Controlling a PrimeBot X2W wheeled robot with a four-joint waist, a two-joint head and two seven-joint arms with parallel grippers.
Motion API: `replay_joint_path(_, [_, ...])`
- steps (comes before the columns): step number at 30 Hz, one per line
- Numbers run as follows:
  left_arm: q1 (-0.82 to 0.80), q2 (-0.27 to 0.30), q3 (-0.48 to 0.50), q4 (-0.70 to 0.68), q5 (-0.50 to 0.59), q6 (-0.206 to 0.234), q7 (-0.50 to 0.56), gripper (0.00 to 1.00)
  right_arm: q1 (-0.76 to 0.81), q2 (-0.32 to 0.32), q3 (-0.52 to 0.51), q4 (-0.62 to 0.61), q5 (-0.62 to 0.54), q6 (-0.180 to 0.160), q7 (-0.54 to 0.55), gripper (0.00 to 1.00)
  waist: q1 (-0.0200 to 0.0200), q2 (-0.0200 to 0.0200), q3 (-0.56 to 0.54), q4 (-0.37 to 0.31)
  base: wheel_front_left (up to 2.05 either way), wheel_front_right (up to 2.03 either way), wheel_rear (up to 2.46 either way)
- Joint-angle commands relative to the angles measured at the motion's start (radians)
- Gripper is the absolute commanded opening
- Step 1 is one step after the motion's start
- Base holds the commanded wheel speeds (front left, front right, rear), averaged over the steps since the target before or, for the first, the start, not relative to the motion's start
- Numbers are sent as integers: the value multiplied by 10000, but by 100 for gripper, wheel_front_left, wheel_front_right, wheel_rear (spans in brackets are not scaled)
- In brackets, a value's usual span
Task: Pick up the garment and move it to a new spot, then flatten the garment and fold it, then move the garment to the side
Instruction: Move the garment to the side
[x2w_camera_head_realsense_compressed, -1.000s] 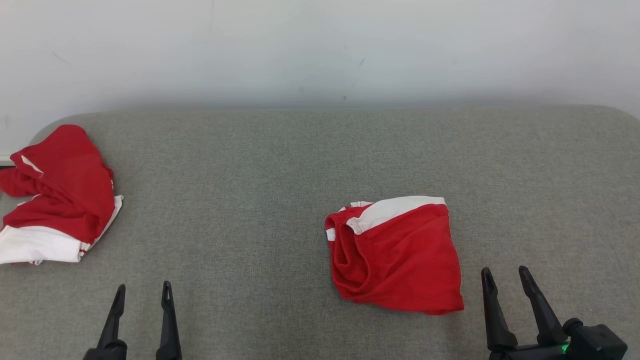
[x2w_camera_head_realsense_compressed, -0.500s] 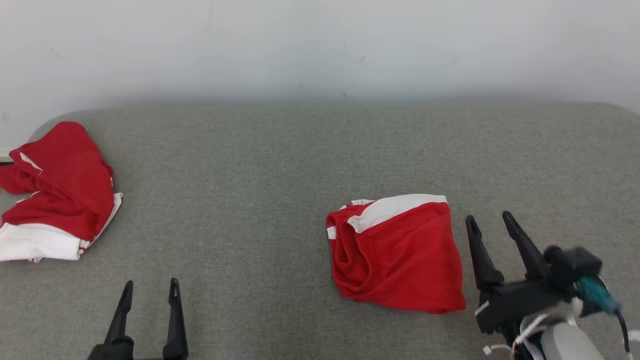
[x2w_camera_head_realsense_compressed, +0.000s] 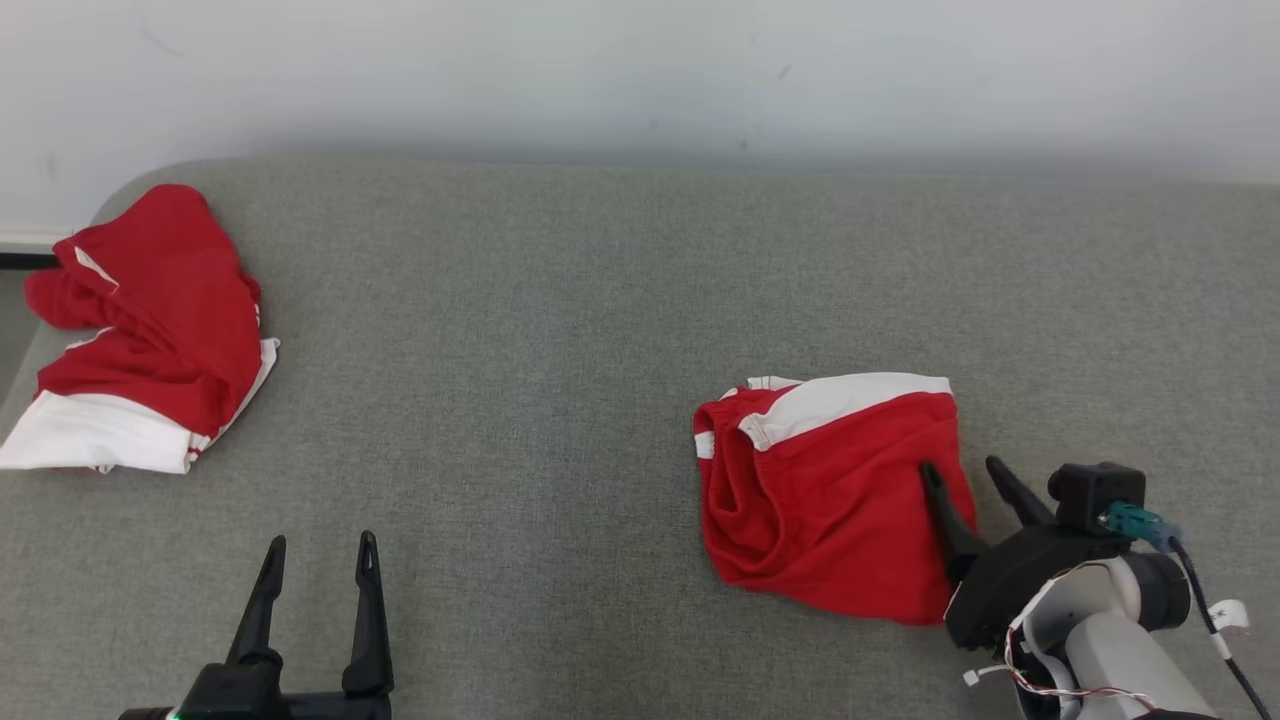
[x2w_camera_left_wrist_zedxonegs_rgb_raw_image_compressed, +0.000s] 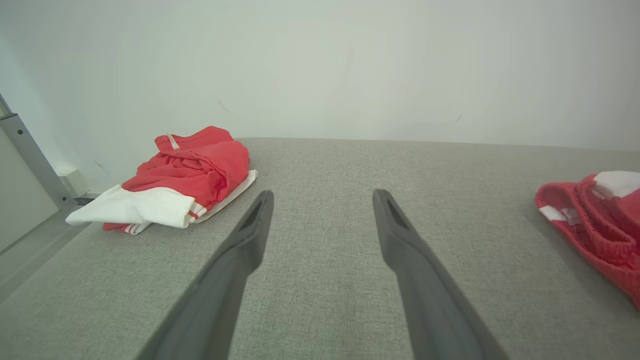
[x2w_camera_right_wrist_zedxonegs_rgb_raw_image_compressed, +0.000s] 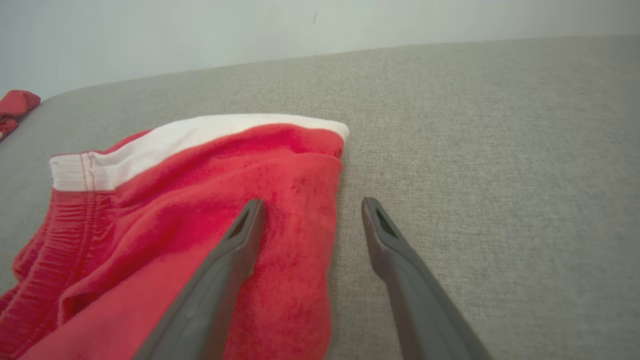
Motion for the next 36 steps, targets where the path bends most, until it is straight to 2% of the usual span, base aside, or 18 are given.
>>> replay_joint_path(1, [-124,-10,13,-3,-26,17,-35,100,-83,45,31,199,68,-18,67,100,-1,0,125,68,0,0,0])
replay_joint_path(8, [-290,-9,3,16,40,-3,-34,100,-421,276,634,1472,526,-18,97,100,-1,0,279,131,0,0,0])
replay_joint_path(9, [-303,-9,12,18,46,-1,-35,100,-422,310,698,1604,623,-18,69,78,-1,0,288,128,0,0,0])
replay_joint_path(10, [-308,-9,20,21,47,3,-35,100,-435,312,784,1709,680,-18,14,38,-1,0,293,120,0,0,0])
replay_joint_path(12, [-305,-9,41,30,32,8,-35,100,-469,276,928,1927,824,-18,-18,0,-1,0,302,100,0,0,0])
replay_joint_path(24, [-477,-10,17,-198,-123,97,-34,100,-2039,-586,1877,2105,961,-20,-456,0,-1,0,825,-156,0,0,0])
replay_joint_path(30, [-868,-7,36,-610,45,-53,-34,100,-3317,-1463,2309,1860,1086,-20,-365,0,-1,0,1943,-620,0,0,0])
replay_joint_path(34, [-1436,36,86,-1124,198,-107,-34,100,-4155,-2349,2537,1690,1100,-21,-287,0,-1,0,2997,-980,0,0,0])
replay_joint_path(36, [-1575,55,129,-1299,206,-121,-34,100,-4351,-2544,2599,1622,1122,-20,-303,0,-1,0,3248,-1095,0,0,0])
